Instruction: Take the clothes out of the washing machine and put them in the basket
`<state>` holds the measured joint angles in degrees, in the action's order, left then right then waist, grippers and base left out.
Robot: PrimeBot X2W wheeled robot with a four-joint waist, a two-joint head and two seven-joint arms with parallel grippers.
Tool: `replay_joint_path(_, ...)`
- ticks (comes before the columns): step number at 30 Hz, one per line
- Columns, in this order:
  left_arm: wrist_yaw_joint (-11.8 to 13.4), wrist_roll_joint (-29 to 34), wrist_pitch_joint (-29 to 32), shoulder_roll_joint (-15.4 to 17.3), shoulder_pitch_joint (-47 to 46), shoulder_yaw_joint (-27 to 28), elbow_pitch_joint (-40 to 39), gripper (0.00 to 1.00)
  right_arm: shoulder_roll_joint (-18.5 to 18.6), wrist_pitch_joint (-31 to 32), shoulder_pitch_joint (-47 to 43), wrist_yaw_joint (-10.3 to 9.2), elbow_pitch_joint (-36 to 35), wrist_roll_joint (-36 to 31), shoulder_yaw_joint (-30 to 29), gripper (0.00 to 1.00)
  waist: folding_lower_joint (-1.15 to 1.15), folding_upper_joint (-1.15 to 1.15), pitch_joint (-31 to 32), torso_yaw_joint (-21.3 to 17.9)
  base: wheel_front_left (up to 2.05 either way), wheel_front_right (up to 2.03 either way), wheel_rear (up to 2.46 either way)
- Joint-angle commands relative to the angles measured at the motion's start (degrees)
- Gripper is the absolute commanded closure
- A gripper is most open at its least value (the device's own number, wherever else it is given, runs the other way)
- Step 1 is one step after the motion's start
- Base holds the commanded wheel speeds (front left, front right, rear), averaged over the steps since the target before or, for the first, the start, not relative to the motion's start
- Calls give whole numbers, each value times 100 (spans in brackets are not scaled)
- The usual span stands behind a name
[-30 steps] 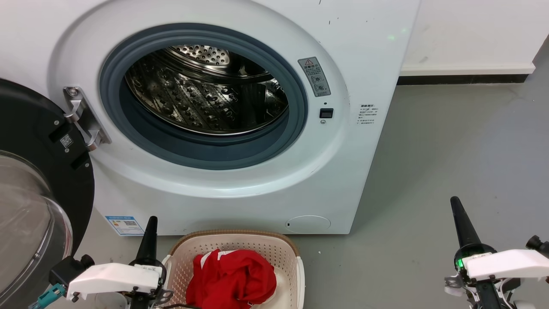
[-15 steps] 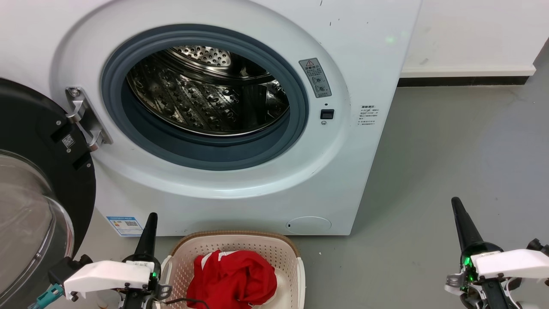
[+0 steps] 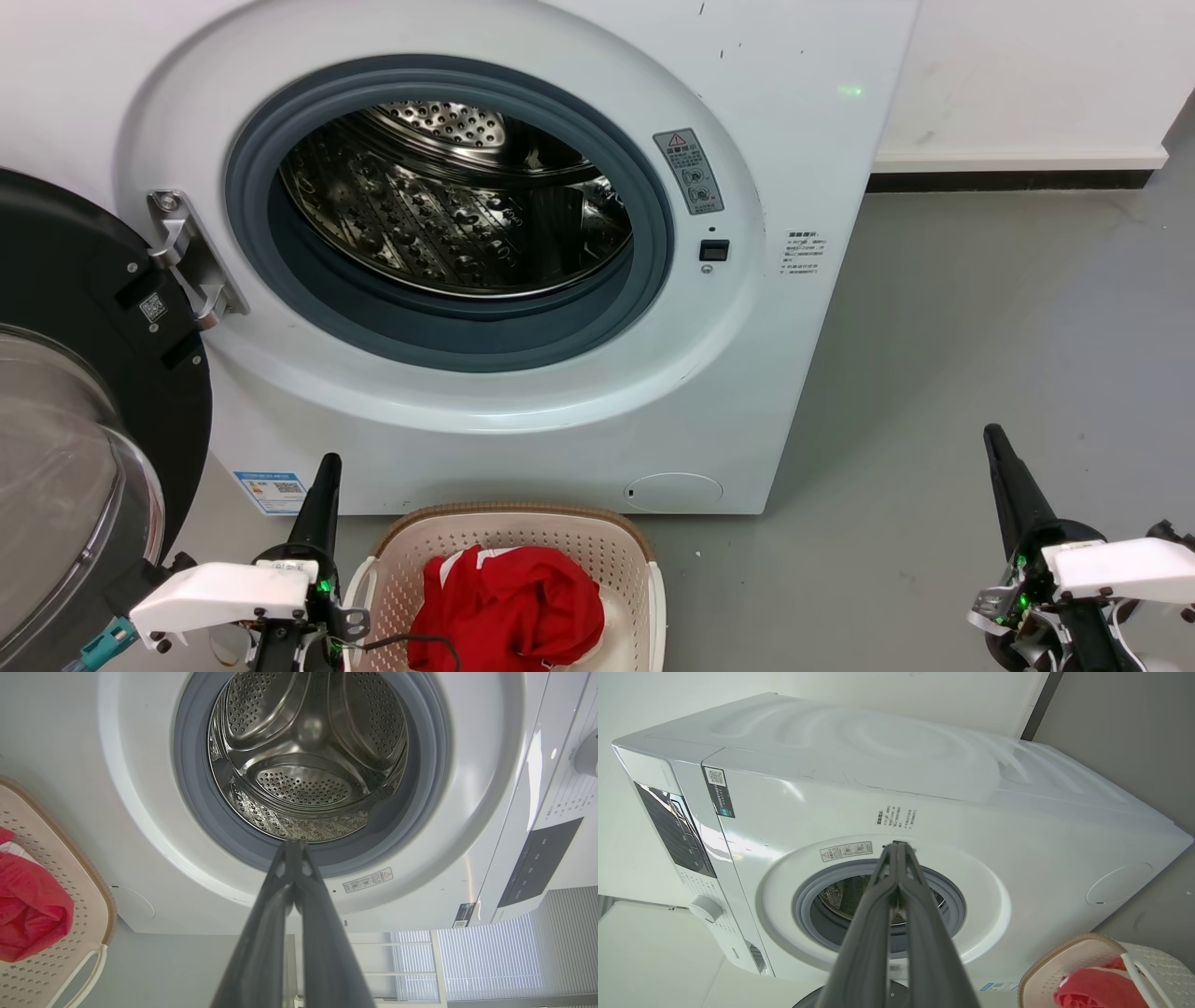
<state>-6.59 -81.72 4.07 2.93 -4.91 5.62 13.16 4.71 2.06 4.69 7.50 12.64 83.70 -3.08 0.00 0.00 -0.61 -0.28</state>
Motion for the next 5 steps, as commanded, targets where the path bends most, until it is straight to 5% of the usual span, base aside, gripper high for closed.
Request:
replay_joint_path(1, -36, -119, 37, -5, -73, 18, 8, 100, 3, 26, 100, -1, 3, 127, -21, 100, 0, 0, 2, 2, 0, 0, 0)
replay_joint_path(5, -56, -308, 79, -6, -96, 36, 28, 100, -3, 72, 120, -1, 29, 309, -43, 100, 0, 0, 9, 6, 0, 0, 0)
